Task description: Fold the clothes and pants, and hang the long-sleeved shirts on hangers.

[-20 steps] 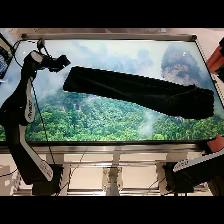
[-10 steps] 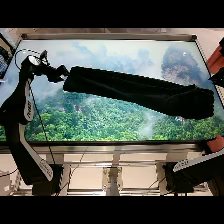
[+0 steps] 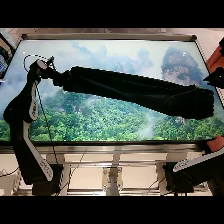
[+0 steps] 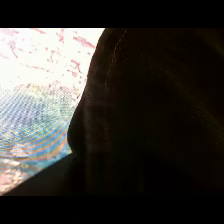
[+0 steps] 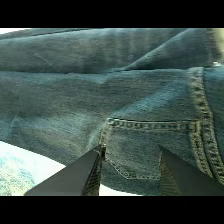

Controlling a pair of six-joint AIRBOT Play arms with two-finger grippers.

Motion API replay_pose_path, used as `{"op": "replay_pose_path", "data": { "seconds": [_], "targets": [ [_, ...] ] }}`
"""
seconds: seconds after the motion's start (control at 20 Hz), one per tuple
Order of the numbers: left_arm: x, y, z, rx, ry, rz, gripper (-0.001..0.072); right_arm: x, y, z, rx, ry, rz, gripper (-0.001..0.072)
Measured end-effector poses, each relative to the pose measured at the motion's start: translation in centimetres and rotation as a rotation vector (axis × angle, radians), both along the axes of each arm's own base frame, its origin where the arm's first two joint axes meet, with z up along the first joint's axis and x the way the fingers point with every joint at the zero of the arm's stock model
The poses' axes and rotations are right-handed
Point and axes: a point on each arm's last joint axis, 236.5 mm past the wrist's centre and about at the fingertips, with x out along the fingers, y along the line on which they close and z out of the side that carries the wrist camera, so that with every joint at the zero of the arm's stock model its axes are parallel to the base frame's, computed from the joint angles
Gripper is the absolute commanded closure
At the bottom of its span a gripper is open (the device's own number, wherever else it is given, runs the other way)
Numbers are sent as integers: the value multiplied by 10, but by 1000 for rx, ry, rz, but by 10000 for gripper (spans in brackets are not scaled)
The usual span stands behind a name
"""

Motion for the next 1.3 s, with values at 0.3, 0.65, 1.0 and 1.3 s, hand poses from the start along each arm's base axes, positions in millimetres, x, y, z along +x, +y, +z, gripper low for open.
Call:
{"op": "replay_pose_path", "data": {
  "seconds": [0.3, 0.65, 1.0, 1.3],
  "targets": [
    [-10, -11, -7, -5, 43, -31, 680, 1, 10, 0, 6, 7, 26, 328],
    [-82, 68, 23, 341, 260, -148, 681, 3, 38, -1, 65, 19, 85, 329],
    [-177, 150, 94, 532, 414, -124, 681, 6, 112, -21, 140, 94, 236, 329],
    [-304, 198, 89, 511, 499, -36, 680, 3, 179, -28, 164, 147, 389, 330]
  ]
}}
